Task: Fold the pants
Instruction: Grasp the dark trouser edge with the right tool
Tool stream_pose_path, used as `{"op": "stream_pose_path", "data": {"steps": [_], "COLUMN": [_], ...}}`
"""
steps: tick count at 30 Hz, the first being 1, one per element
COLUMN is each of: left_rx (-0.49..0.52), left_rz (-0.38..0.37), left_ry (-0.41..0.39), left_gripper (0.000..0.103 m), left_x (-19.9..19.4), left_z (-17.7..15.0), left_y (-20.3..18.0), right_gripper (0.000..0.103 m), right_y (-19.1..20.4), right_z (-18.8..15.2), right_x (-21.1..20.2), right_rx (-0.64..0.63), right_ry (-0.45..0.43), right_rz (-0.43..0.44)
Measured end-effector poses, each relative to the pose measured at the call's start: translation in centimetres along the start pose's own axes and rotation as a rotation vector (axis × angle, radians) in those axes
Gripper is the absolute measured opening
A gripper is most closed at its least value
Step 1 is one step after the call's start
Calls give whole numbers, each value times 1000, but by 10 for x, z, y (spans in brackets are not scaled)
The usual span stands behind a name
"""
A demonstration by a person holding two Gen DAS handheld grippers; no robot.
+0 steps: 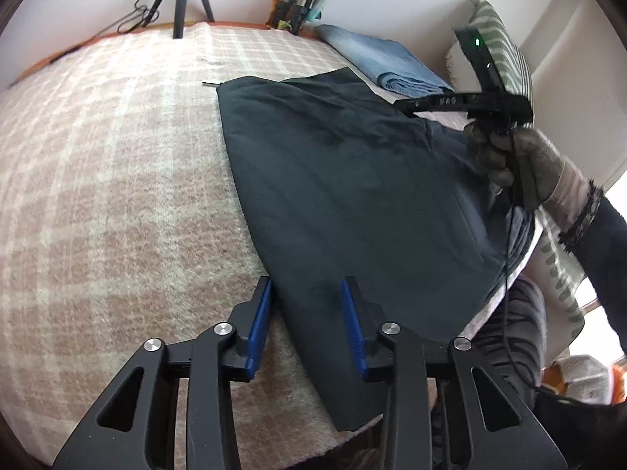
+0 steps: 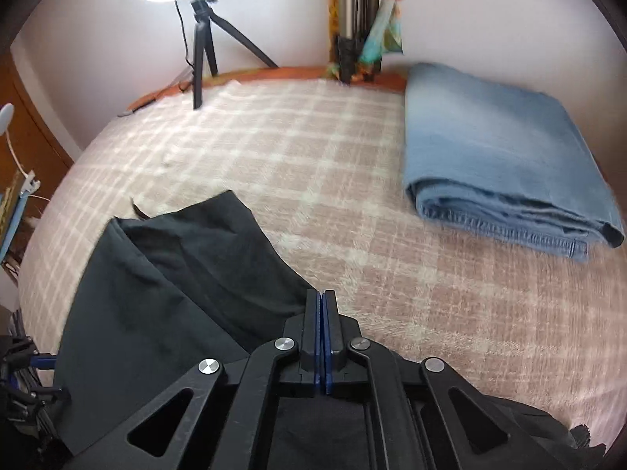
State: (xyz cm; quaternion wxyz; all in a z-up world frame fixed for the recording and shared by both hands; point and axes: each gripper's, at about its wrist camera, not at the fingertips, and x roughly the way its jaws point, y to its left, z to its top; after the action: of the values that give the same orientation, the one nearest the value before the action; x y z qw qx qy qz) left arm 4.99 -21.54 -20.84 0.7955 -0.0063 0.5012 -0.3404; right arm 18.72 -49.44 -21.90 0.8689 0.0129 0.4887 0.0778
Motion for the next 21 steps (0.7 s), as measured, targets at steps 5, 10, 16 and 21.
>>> {"op": "stream_pose_path", "data": {"steps": [5,10,16,21], "left_rx": [-15,-39,-22,13], "left_rz": [-22,-59,-73,-70], "left_ry": [-3,-34,-94,-133], "left_gripper": [24,24,22,22], "left_x": [-2,-5,-10,-12], "left_z": [-2,-3,-4,-5], "left_y": [-1,-1,-11,-24], "right_gripper": [43,44,52,53], "right_y": [8,46,104,146], "right_z": [8,14,26,31], "right_x": [-19,-46,-45,-25], "right_rx": [41,6,-3,-13], "right_ry": [-26,-13,55,135], "right_rz": [-47,118,278,297]}}
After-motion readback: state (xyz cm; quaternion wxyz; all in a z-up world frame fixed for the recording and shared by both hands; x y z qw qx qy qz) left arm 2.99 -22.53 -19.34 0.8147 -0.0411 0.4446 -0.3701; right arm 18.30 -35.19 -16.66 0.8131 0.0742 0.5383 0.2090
